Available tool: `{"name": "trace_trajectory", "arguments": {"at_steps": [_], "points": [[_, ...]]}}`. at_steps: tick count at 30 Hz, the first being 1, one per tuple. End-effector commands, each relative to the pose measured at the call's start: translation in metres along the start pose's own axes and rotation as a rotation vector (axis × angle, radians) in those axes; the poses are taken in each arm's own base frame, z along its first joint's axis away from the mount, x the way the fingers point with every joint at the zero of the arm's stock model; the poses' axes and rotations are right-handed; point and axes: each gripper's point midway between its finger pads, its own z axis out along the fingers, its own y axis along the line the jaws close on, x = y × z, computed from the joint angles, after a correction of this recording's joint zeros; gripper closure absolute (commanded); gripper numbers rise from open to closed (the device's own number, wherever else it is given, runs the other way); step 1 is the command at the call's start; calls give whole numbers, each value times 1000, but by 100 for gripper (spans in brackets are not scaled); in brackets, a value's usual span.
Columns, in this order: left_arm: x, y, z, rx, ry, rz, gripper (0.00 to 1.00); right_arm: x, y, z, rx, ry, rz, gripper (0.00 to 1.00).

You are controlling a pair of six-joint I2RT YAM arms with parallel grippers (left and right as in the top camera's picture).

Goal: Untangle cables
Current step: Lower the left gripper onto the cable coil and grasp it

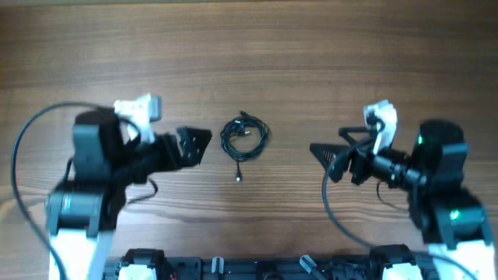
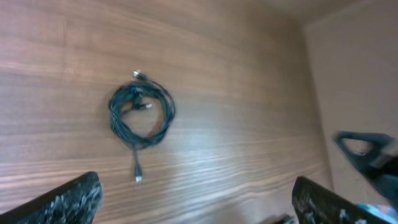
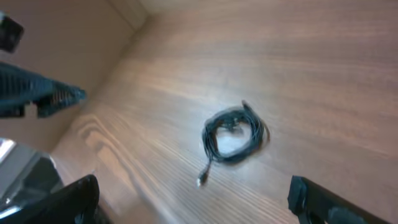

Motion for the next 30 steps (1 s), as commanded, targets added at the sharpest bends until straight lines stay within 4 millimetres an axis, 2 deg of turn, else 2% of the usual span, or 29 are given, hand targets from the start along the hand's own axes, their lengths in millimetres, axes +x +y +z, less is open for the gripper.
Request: {"name": "trace_trajectory", "arguments": {"at_steps": [1,3,7,8,9,10,13,15,17,21,25,30], "points": [[-21,10,16,-142,69,20,0,-36,-30,-12,255,29,9,0],[-20,14,31,-159,143,-9,0,-23,-62,-14,418,137,77,0],[-12,26,49,-184,221,-48,0,3,-78,1,426,286,119,1],[-12,28,53,-186,230,-49,4,14,-84,4,432,344,124,7],[-11,34,57,-209,242,-54,17,25,-90,8,440,409,143,9],[-10,40,61,-234,258,-61,22,32,-93,11,441,443,162,11],[-5,60,83,-315,311,-69,26,43,-95,23,436,504,212,12],[2,70,104,-374,346,-83,30,44,-88,29,422,506,197,12],[11,76,131,-425,378,-54,30,44,-78,34,405,506,182,12],[27,83,168,-488,414,-57,34,50,-61,39,414,522,151,12],[38,94,185,-562,418,-106,38,51,-47,37,481,494,102,12],[49,100,202,-583,432,-118,41,39,-1,27,437,361,-33,12]]}}
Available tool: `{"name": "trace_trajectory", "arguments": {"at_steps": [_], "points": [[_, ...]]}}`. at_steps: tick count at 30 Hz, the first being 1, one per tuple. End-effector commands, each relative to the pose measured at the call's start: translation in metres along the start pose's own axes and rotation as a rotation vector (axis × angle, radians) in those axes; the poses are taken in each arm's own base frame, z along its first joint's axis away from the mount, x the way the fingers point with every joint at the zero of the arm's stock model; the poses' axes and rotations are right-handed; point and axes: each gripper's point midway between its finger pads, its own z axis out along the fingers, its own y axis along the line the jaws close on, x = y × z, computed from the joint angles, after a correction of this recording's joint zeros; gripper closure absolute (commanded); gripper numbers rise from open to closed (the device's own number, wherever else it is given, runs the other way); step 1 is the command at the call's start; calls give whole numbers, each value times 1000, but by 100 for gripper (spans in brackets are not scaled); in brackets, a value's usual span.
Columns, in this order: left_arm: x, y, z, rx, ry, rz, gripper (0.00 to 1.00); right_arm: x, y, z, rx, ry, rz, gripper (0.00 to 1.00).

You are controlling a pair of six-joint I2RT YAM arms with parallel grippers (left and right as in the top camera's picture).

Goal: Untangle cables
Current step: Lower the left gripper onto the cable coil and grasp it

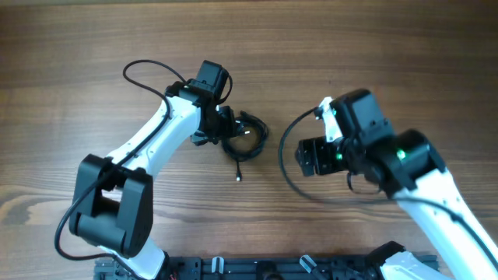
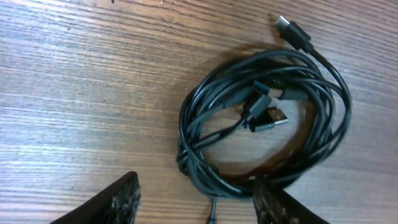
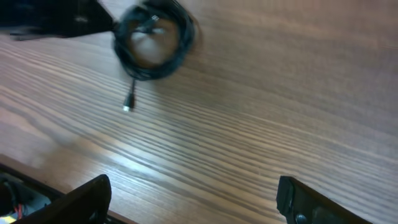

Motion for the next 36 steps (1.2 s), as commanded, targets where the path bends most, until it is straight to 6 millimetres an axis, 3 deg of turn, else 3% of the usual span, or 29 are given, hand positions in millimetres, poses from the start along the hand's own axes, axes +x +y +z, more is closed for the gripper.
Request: {"name": "trace_trajectory", "arguments": {"at_steps": [1,6,13,20,29,30,32,36], "points": [[-3,-1,9,-26,-11,-32,41,-6,15,-26,0,-122,-24,12],[-11,9,11,-76,-56,-61,43,-2,29,-28,8,-145,-62,12],[-6,14,33,-59,-80,-63,43,-2,36,-28,-1,-151,-85,12],[-3,18,56,-77,-45,-65,55,-1,36,-27,-1,-142,-87,12],[15,13,65,-40,50,-70,68,-1,36,15,52,-30,-91,12],[16,14,65,-43,55,-69,67,-1,36,21,58,-16,-91,12],[18,15,65,-48,62,-64,57,-2,37,30,67,2,-91,12],[21,17,58,-54,71,-66,48,-7,39,31,58,-16,-92,12]]}}
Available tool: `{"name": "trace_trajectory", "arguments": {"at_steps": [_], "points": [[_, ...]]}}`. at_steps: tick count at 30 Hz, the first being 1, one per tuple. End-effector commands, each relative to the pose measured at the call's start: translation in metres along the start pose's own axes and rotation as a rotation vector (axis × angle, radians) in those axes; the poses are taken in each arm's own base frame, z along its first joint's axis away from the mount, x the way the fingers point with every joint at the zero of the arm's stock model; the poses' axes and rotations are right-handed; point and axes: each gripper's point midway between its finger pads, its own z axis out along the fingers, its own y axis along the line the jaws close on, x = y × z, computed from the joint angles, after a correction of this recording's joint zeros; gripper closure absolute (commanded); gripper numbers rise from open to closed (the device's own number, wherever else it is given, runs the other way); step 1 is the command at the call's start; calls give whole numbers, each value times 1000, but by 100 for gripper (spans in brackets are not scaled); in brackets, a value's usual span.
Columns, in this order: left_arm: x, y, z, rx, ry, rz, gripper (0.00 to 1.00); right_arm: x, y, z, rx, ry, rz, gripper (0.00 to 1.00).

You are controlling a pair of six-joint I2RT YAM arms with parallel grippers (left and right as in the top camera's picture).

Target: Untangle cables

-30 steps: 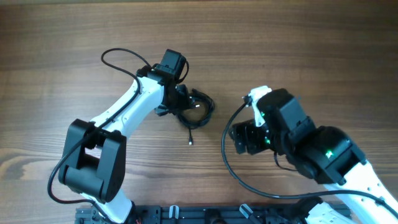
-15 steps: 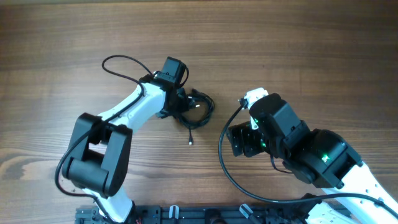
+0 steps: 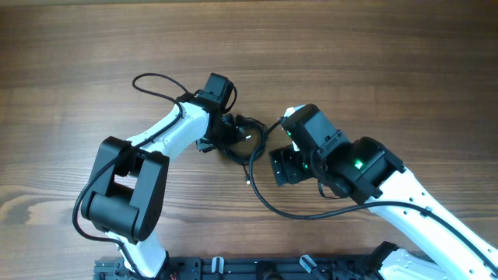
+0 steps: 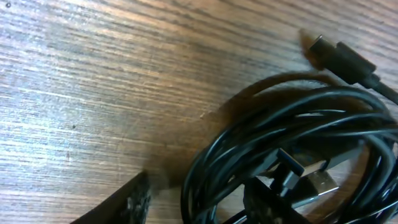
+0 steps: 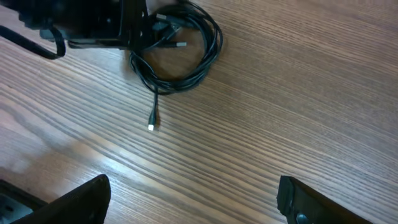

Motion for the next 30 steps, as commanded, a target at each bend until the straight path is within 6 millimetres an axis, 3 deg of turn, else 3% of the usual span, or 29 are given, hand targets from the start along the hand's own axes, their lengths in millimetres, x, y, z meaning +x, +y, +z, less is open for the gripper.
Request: {"name": "trace_trajectory", "arguments": {"at_steps": [1,2,5,9,11,15,17,19,22,25,30], "points": [[15,9,1,-35,60,-3,49,-7,1,-1,9,-26,6,12],[17,9,-4,-36,67,-4,52,-7,1,-1,9,-26,7,12],[32,-6,-14,44,147,-61,80,-8,1,-1,11,-30,7,12],[39,-13,-15,66,175,-111,87,-8,1,-1,11,-30,6,12],[39,-14,-16,70,176,-111,96,-8,1,-1,11,-30,6,11],[21,-26,-46,111,116,-94,96,-13,-8,-2,65,-57,7,12],[4,-33,-82,120,27,-45,96,-18,-16,-3,112,-82,9,13],[-9,-41,-134,131,-94,34,96,-23,-22,-4,147,-111,11,18],[-11,-49,-184,194,-208,91,96,-31,-19,-3,137,-142,15,29],[-10,-45,-199,201,-251,91,96,-37,-12,2,103,-152,0,31],[-6,-42,-198,186,-236,90,96,-66,4,14,52,-236,-25,31]]}}
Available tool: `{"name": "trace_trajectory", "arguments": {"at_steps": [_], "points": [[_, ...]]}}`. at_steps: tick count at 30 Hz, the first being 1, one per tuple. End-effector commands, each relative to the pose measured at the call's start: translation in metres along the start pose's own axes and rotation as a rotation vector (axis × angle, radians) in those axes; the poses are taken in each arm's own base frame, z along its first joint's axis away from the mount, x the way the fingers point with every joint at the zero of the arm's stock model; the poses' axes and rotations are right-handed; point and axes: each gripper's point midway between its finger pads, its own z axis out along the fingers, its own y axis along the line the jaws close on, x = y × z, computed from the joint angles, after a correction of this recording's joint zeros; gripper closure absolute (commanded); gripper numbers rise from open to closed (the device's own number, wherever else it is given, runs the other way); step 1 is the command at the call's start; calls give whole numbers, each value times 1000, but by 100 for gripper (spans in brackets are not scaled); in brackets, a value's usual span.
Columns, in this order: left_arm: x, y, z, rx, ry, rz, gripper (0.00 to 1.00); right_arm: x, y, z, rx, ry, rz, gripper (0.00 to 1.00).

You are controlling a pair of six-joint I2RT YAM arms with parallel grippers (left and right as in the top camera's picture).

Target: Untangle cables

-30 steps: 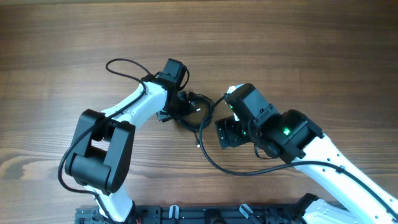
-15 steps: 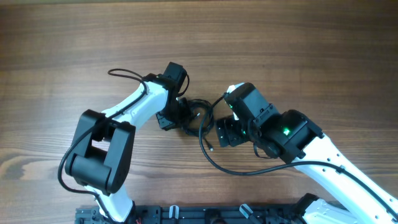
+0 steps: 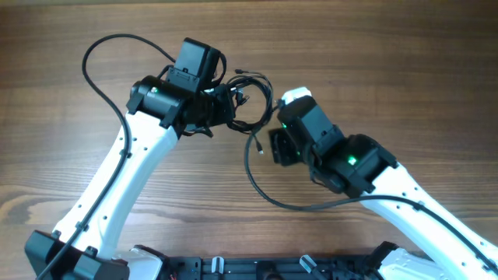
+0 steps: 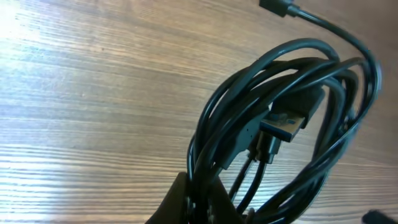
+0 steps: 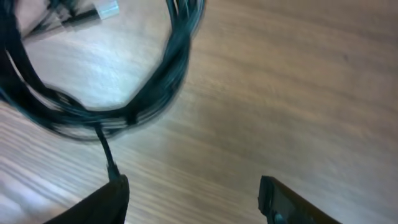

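A black coil of tangled cables [image 3: 250,95] hangs lifted off the wooden table, with my left gripper [image 3: 222,106] shut on its left side. In the left wrist view the loops [image 4: 292,93] rise from the closed fingertips [image 4: 198,198], a USB plug [image 4: 287,122] lies inside the coil and another plug [image 4: 277,5] sticks out at the top. One loose cable end [image 3: 257,148] dangles down. My right gripper [image 3: 274,148] stands open just below the coil; its left finger [image 5: 107,200] is beside the dangling end [image 5: 106,149], nothing between its jaws.
The wooden table [image 3: 405,62] runs under both arms. The left arm's own black lead [image 3: 109,47] arcs at the upper left, and the right arm's lead [image 3: 296,204] loops below the right gripper. A dark rail [image 3: 257,271] runs along the front edge.
My left gripper, then open round the coil's left side on the table, is now shut on it and holds it raised. My right gripper has moved closer, under the coil.
Both grippers first stood open at the table's sides with the coil lying between them. Then the left one was at the coil's left edge and the right one nearer. Then the left fingers straddled the loops, and now they grip the lifted coil.
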Motion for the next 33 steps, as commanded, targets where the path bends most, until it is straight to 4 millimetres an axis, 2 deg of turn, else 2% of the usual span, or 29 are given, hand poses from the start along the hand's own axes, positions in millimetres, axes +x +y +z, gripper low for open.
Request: {"name": "trace_trajectory", "arguments": {"at_steps": [1,4,8,11,12,13,14,16,20,23,27,30,33], "points": [[-1,1,-1,-15,-11,27,96,-13,11,11,-26,-35,-20,32],[-1,1,-1,-15,-11,27,96,-28,25,22,-77,-81,-9,37],[-1,1,-1,-16,-8,27,96,-31,31,40,-88,-82,-9,43],[0,2,-1,-18,-4,26,96,-29,34,57,-82,-67,-11,55],[1,2,-1,-20,-2,26,96,-29,35,62,-81,-64,-11,63],[2,3,-3,-22,1,26,96,-29,36,69,-78,-62,-11,85],[4,3,-5,-22,3,27,96,-30,36,74,-72,-66,-8,96],[7,5,-10,-24,4,27,96,-35,21,77,17,-99,74,96],[14,7,-31,-9,-15,29,96,-39,-28,71,263,-169,230,96],[21,7,-57,31,-49,33,86,-26,-66,67,387,-136,344,96],[30,11,-83,57,-86,39,87,-15,-99,65,461,-91,425,96],[35,15,-98,63,-114,40,82,-12,-103,68,435,-60,447,96],[34,15,-96,61,-115,41,79,-15,-82,77,309,-21,382,96]]}}
